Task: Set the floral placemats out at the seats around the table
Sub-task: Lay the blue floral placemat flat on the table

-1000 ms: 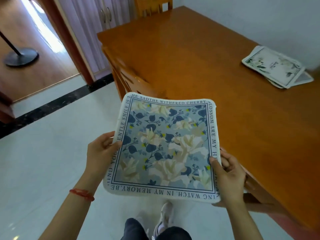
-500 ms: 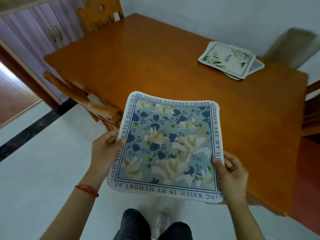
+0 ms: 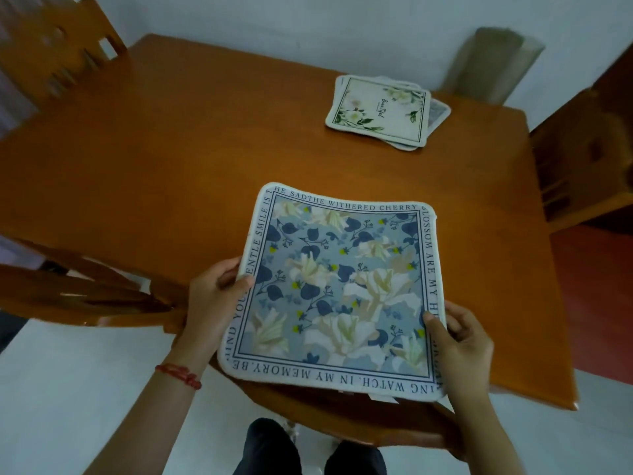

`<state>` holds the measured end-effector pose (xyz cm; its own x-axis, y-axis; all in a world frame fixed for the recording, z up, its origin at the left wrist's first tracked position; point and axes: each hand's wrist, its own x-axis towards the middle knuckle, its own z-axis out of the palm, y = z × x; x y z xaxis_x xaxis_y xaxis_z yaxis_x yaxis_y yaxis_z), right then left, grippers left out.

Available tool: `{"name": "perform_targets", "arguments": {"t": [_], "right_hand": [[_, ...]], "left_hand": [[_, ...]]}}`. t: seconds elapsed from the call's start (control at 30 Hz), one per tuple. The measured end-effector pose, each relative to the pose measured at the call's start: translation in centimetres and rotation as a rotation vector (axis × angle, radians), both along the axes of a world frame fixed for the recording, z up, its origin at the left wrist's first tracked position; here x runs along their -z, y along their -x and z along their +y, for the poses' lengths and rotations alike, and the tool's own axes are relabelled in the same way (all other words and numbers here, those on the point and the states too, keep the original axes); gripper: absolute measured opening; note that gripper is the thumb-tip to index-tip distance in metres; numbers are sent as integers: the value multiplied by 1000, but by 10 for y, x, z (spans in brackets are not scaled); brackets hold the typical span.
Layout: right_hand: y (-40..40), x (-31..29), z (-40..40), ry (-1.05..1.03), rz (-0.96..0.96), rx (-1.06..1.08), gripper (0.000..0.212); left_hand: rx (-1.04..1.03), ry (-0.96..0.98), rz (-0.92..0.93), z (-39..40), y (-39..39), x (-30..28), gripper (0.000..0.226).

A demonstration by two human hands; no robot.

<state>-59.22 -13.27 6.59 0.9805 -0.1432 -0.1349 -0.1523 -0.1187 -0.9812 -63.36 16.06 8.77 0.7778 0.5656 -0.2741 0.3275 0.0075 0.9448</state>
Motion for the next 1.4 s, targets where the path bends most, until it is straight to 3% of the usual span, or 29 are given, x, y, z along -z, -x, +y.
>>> {"name": "perform_targets", "arguments": {"t": [0.53, 1.17, 1.4], "right_hand": [[-63, 39, 19, 107, 77, 151, 18], [-126, 103, 26, 258, 191, 134, 24], [-134, 111, 22, 325, 271, 163, 15]], "left_hand": [[114, 69, 99, 20, -109, 45, 26], [136, -125, 203, 16, -177, 108, 37], [157, -228, 220, 20, -181, 120, 40]]}}
